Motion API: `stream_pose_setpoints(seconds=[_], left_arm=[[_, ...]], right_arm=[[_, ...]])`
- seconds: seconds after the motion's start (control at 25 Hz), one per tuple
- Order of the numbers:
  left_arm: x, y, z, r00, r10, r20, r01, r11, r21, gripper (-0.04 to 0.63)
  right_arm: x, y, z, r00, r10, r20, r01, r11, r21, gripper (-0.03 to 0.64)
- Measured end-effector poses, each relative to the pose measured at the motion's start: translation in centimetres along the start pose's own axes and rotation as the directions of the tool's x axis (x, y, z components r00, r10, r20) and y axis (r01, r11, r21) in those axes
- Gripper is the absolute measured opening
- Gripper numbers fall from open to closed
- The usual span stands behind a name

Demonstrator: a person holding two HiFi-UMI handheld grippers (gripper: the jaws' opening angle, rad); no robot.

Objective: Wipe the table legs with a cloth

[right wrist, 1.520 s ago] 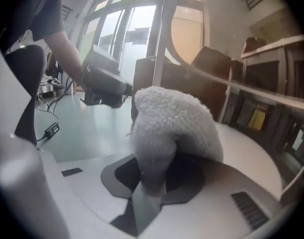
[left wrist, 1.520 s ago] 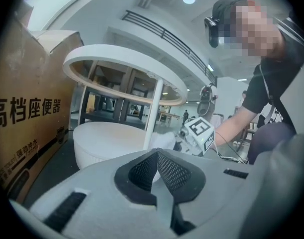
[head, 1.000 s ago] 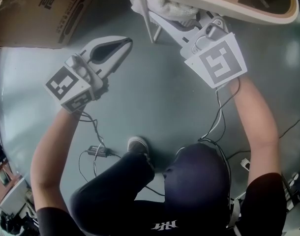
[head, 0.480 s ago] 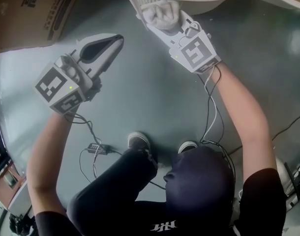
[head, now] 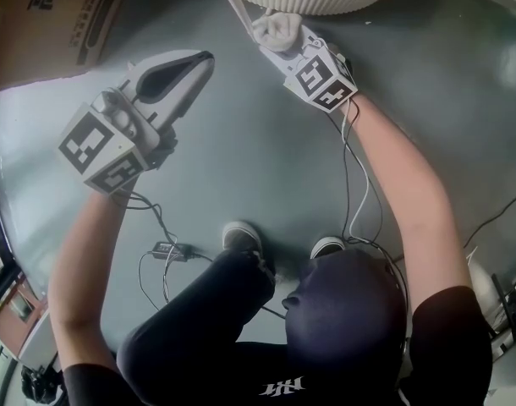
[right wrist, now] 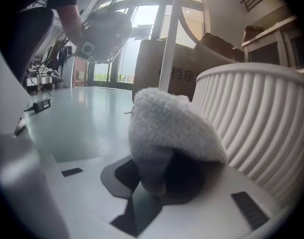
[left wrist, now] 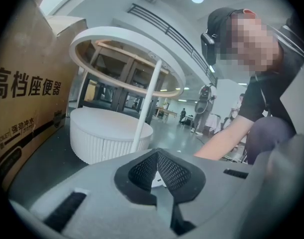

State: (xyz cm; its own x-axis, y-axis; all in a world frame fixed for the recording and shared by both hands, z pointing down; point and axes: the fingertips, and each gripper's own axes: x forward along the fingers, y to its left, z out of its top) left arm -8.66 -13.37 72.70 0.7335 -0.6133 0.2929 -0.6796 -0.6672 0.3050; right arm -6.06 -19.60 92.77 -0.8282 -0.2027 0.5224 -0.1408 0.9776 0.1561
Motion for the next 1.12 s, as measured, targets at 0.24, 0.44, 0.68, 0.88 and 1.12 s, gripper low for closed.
stream_pose_setpoints(seconds=[0.24, 0.44, 0.68, 0.88, 1.12], left_arm=[[-0.6, 0.6, -0.8, 0.998, 0.065, -0.021, -0.067, 0.990, -0.126, 0.005], [-4.1, -4.4, 1.1, 0.988, 0.099, -0.117, -0.123, 0.967, -0.225, 0.005], [-10.9, -14.1, 7.3, 0.957, 0.062, -0.283, -0.135, 0.960, -0.246, 0.005], [-14.9, -24.6, 20.6, 0.968, 0.038, -0.249, -0.110, 0.954, -0.279, 0.005], [-19.0, -35.2, 38.0, 0.993, 0.036, -0.111, -0.069, 0.949, -0.306, 0.005]], right_arm=[[-3.7, 0.6, -0.2, 0.986, 0.059, -0.155, -0.044, 0.994, 0.098, 0.077], [-14.5, 4.8, 4.5, 0.968, 0.143, -0.206, -0.106, 0.978, 0.178, 0.077], [-29.2, 7.6, 17.9, 0.975, 0.183, -0.126, -0.142, 0.949, 0.281, 0.077], [-44.2, 7.0, 31.9, 0.989, 0.148, -0.018, -0.136, 0.943, 0.303, 0.077], [-59.7, 4.8, 49.2, 0.989, 0.072, 0.126, -0.106, 0.952, 0.287, 0.077]])
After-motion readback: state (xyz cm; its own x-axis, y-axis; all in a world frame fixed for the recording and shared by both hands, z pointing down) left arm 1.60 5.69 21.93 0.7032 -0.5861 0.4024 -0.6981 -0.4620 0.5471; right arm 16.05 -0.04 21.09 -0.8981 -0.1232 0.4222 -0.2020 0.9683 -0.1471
